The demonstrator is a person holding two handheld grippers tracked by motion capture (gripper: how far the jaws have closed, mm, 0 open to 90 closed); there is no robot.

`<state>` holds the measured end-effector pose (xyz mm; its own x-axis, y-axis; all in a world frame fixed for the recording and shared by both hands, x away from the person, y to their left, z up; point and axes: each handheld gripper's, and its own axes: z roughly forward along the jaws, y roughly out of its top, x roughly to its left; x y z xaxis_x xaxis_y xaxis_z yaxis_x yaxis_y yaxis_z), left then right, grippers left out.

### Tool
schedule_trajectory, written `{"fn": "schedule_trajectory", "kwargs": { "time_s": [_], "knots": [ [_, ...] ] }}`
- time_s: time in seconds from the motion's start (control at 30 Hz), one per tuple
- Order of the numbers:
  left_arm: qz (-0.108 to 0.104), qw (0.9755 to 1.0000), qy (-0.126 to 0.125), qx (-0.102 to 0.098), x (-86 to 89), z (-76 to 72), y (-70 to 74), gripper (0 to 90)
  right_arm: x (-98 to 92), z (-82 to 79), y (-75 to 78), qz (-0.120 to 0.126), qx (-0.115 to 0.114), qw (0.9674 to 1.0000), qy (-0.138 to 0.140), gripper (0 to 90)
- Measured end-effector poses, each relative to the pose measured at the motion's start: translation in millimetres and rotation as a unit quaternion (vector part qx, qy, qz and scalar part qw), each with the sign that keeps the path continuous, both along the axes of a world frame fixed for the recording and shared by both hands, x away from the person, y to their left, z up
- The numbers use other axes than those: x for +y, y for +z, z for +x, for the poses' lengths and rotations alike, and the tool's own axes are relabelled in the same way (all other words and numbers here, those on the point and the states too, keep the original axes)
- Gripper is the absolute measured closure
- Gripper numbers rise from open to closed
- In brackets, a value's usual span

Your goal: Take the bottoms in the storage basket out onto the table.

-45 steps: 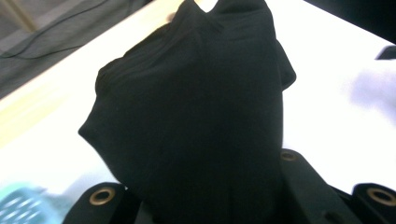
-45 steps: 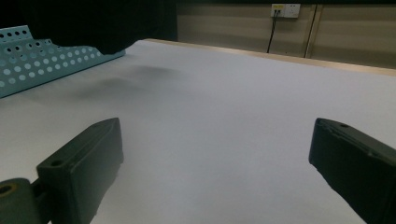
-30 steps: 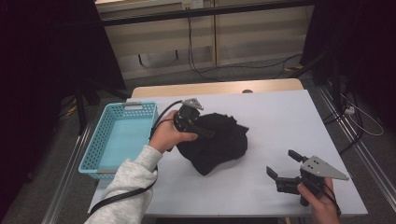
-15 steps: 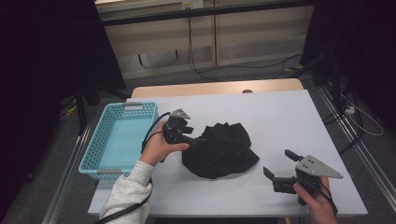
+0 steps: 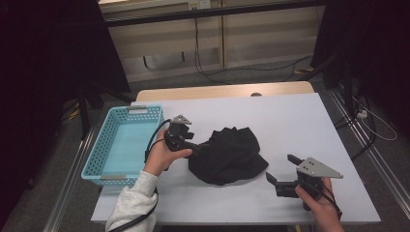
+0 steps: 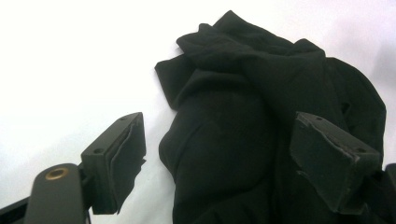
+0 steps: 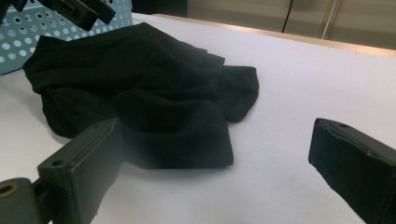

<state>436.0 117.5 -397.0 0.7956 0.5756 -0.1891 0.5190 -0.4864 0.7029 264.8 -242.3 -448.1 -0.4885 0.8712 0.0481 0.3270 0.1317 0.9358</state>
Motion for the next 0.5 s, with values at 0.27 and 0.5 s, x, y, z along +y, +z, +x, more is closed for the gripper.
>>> {"fn": "schedule_trajectory", "kwargs": {
  "time_s": [0.27, 0.5],
  "knots": [
    [0.0, 0.9999, 0.009, 0.006, 6.0, 6.2, -6.9, 14.6, 7.5, 15.6, 2.3, -0.011, 0.005, 0.9999, -0.007, 2.4],
    [-0.006, 0.9998, 0.017, 0.001, 4.7, 7.8, -8.0, 14.0, 29.6, 44.1, 12.9, -0.03, 0.008, 0.9995, -0.009, 2.4]
  ]
}}
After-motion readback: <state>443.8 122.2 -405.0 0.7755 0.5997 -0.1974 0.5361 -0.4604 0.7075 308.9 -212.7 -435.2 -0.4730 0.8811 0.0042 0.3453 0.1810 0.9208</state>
